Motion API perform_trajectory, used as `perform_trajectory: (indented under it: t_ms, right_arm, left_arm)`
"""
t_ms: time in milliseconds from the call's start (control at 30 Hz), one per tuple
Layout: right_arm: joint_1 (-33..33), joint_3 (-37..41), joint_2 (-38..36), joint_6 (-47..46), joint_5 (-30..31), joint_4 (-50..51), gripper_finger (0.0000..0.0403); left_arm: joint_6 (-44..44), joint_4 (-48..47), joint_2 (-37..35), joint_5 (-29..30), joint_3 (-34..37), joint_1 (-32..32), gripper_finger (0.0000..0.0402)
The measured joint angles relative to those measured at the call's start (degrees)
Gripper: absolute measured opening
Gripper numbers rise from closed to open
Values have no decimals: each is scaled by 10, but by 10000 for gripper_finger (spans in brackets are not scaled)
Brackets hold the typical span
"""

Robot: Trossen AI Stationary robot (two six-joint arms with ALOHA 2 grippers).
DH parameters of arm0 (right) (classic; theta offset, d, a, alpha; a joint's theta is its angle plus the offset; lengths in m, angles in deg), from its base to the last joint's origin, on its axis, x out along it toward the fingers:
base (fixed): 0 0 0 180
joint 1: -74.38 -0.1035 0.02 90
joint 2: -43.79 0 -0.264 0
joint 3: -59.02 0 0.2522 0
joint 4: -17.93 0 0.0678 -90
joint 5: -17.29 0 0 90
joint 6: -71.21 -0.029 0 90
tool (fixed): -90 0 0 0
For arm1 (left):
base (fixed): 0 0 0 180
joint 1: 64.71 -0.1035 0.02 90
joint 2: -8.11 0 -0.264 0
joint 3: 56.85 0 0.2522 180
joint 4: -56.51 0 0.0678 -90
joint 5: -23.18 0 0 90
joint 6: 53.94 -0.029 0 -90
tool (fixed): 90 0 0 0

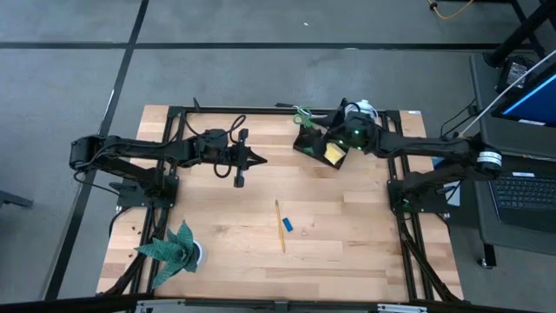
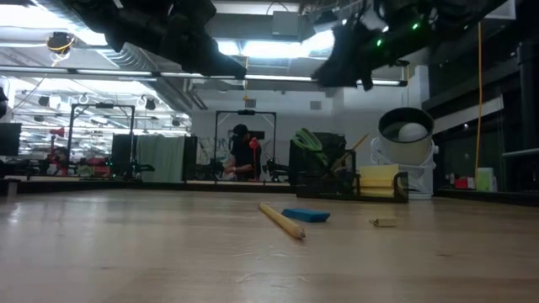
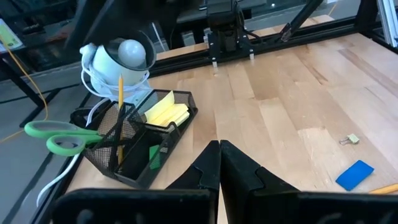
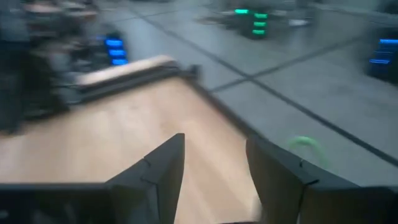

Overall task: Pick and place office supplies into organizer
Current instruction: Put the binder clip into the metal mesh desk organizer

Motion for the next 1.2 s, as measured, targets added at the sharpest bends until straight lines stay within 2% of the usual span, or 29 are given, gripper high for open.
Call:
perform_trajectory:
  t_ms: [133, 233, 300, 400, 467, 533, 700, 867, 1100, 1200]
  right_arm:
    - [-39, 0, -23, 31, -79, 29, 173]
    - [-100, -5, -27, 83, -92, 84, 166]
    - [-145, -23, -26, 107, -70, 158, 162]
    - [-211, -58, -26, 106, 16, 256, 159]
    - [-249, -80, -26, 72, 67, 300, 157]
    - [-284, -98, -26, 34, 90, 322, 157]
    - [-369, -103, -22, -60, 108, 340, 157]
    - [-441, -119, 22, -132, 136, 364, 157]
    - [-490, -253, 137, -300, 151, 575, 157]
    - [-503, -308, 188, -384, 116, 661, 157]
  left_arm:
    - [17, 0, 0, 0, 0, 0, 3]
    - [22, 0, 0, 0, 0, 0, 5]
    - [24, 0, 0, 0, 0, 0, 5]
    - [27, 0, 0, 0, 0, 1, 2]
    - [38, 0, 0, -2, 0, 1, 2]
    - [51, 0, 0, -3, 0, 1, 3]
    - [67, 0, 0, -10, 0, 1, 4]
    - [69, 0, 0, -22, 0, 1, 2]
    - [84, 0, 0, -22, 0, 1, 3]
    - [84, 0, 0, -22, 0, 1, 1]
